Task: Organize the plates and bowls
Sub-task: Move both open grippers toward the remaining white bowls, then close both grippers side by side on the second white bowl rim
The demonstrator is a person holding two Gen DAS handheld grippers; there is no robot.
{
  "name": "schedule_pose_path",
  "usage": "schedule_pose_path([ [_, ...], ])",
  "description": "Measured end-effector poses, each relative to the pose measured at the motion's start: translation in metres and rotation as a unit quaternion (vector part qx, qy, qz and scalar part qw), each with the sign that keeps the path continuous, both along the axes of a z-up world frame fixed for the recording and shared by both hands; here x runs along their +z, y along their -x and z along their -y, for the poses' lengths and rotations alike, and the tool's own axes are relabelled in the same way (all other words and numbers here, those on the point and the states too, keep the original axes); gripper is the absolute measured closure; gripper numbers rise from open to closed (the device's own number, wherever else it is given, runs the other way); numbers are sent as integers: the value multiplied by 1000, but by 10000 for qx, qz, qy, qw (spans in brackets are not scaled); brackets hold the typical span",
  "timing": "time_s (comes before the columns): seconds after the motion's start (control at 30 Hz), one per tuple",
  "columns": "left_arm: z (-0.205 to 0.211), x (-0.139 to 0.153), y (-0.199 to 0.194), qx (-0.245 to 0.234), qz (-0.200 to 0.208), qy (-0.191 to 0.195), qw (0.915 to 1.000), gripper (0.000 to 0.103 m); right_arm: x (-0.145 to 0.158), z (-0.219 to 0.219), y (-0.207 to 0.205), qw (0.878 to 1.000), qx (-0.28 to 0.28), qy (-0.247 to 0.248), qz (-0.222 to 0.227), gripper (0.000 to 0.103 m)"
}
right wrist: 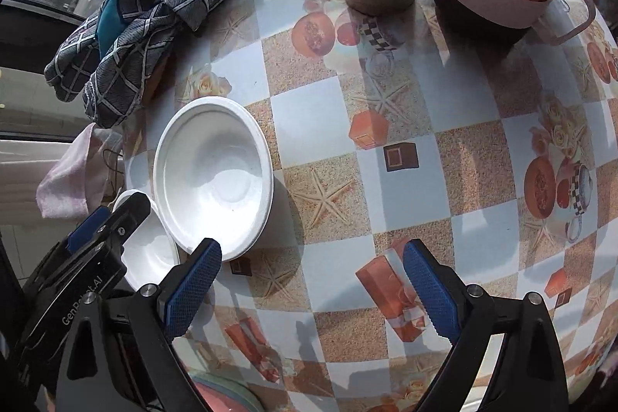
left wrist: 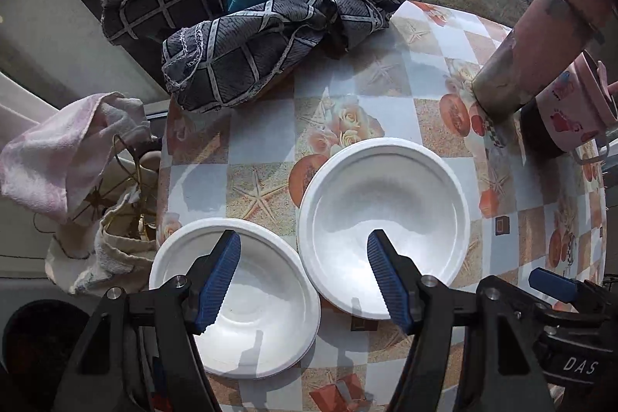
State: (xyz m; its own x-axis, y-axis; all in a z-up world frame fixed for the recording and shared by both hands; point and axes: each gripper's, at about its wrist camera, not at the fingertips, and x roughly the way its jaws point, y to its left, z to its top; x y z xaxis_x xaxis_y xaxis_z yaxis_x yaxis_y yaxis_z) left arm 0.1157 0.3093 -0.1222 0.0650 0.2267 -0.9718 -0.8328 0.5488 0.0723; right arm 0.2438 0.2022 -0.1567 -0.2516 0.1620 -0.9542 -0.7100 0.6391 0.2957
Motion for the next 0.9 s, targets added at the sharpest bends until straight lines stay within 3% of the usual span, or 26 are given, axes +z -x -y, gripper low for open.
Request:
schedule_pose_path([
  [0.17,-17,-30,-22,-433,-380,80,9983,31,-27,-12,0,9998,66,79,-159,7],
  [0.37,-34,-55,-34,-488,-601,377,9963,31,-43,-22,3,9994,290,48,-185,8],
  [0.4,-35,-59,-36,-524,-649,453,9955,31,-45,-22,2,9993,309,41,-212,12],
  [0.47,-33,-67,-41,-653,-796,541,9932,31,-47,-25,3,9990,391,21,-206,33],
  [0.5,-31,-69,-43,-745,-852,565,9920,34,-46,-26,4,9988,476,-9,-152,36],
  [0.53,-29,-72,-45,-809,-865,623,9910,37,-47,-29,6,9982,574,-20,-189,49],
  [0.57,-27,-74,-47,-837,-854,722,9902,45,-47,-30,7,9977,611,-67,-269,56],
  [0.6,-25,-75,-48,-850,-832,794,9897,53,-48,-29,6,9975,603,-85,-347,56],
  [0.67,-20,-74,-52,-914,-783,849,9891,59,-51,-26,4,9973,571,-74,-466,71],
  [0.8,1,-72,-64,-1142,-641,983,9865,72,-53,-7,-4,9968,477,69,-631,78],
  [0.9,27,-71,-76,-1355,-622,956,9842,73,-53,16,-11,9973,408,249,-560,78],
])
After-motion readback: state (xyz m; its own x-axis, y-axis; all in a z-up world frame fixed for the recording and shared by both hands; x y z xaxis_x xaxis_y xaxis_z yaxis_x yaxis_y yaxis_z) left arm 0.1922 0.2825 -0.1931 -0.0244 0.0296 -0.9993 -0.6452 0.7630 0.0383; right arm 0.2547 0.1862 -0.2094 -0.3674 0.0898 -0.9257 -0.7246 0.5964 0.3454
